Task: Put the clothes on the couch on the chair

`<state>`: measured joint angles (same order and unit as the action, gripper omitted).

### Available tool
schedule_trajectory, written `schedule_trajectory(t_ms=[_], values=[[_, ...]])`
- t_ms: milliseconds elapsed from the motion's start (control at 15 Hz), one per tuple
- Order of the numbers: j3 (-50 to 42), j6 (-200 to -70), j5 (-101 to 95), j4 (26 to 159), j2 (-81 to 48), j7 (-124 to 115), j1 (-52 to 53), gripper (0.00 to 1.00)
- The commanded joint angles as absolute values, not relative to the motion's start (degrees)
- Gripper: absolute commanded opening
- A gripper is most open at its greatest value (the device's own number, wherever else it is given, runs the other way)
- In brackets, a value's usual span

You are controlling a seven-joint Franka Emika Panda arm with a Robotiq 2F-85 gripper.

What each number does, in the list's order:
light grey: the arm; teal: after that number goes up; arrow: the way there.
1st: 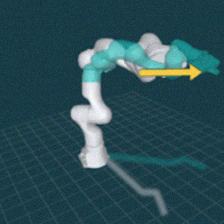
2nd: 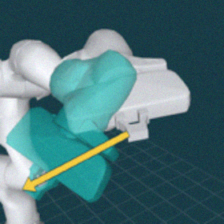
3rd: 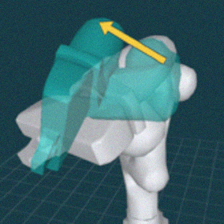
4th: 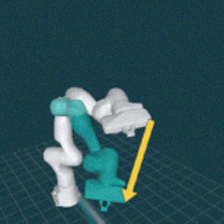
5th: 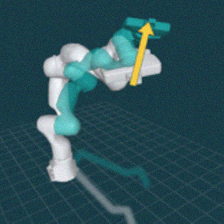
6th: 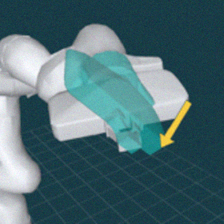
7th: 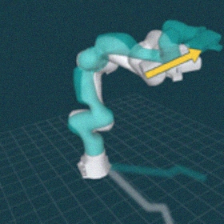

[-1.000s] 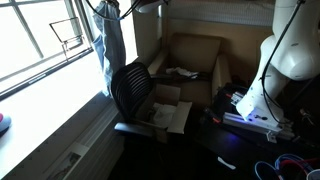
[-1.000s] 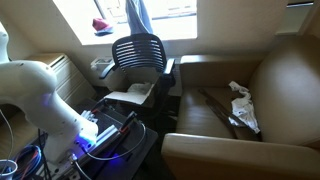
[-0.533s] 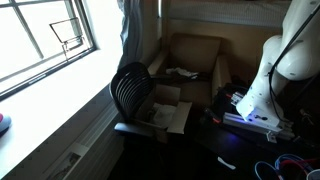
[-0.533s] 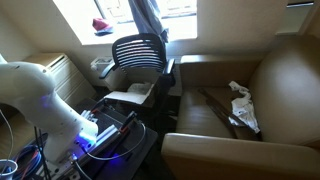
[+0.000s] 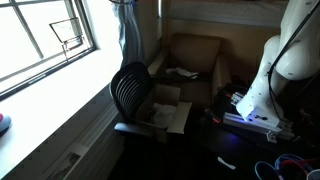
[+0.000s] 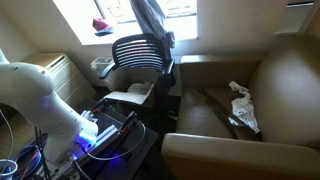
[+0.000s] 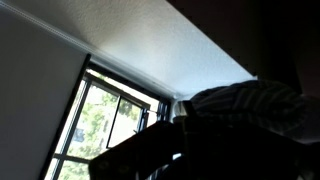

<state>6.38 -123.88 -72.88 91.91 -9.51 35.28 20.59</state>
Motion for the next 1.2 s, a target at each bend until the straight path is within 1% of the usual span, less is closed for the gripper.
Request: schedule_trajectory(t_ms=[0, 133, 267, 333, 467, 600, 1133], values=[[10.32, -129.21, -76.41, 96.93, -11.33, 25.03, 19.48, 0.00], [11.90, -128.64, -70.67, 98.66, -12.52, 28.83, 18.38, 0.00], [11.86, -121.62, -67.64, 99.66, -13.07, 33.37, 18.29, 0.00], [12.25, -123.92, -69.88, 97.67, -14.35, 29.56, 19.06, 0.02], [12.16, -122.29, -68.73, 98.33, -14.57, 31.31, 18.42, 0.00], [13.52, -118.99, -60.99, 97.77, -14.41, 37.52, 18.00, 0.00], [17.54, -97.54, -38.21, 95.79, -15.76, 48.25, 19.48, 0.00]])
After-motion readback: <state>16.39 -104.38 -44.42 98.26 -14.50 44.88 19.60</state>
